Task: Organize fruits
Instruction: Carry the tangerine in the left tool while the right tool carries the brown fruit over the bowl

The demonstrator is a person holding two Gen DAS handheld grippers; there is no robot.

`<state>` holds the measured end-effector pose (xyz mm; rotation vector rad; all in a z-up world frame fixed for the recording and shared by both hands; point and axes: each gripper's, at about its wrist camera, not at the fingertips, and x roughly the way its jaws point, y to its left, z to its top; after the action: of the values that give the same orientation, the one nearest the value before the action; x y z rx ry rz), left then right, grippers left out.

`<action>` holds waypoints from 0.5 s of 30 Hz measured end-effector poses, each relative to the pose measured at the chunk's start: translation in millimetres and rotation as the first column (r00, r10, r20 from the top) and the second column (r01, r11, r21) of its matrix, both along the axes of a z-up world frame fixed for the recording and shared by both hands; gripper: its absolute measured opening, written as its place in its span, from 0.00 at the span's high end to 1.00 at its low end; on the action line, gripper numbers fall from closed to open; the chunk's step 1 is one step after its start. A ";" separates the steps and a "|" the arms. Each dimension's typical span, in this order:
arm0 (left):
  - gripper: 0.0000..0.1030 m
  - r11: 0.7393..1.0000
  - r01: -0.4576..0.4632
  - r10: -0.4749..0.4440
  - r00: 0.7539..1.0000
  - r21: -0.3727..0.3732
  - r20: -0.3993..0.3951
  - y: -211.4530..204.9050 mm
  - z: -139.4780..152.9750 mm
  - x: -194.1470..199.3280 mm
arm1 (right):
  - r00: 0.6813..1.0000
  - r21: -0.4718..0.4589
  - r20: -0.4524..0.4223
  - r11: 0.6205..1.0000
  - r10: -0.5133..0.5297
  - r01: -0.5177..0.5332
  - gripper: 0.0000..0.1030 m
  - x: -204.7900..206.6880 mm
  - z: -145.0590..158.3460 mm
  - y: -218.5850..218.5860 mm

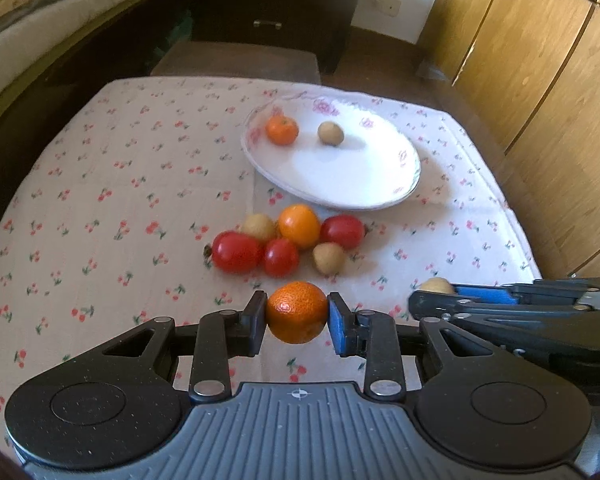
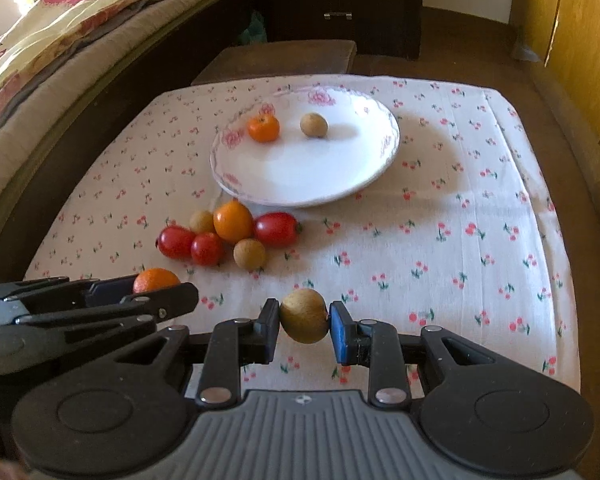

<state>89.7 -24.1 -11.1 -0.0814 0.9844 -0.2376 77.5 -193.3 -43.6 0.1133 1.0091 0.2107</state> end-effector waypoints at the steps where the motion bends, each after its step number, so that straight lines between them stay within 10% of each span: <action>1: 0.61 1.000 0.002 -0.002 1.000 -0.002 0.005 -1.0 2.1 2.2 | 1.000 0.004 0.004 1.000 -0.002 0.002 0.72 3.2 2.0 -0.4; 15: 0.61 1.000 -0.006 0.007 0.999 -0.027 0.036 -9.1 10.9 46.7 | 0.999 0.012 0.039 1.000 -0.018 0.017 0.72 49.1 16.5 -8.1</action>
<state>136.3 -33.2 -0.2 -0.1043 0.9455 -0.2458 126.6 -201.4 -27.0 0.1281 0.9674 0.2019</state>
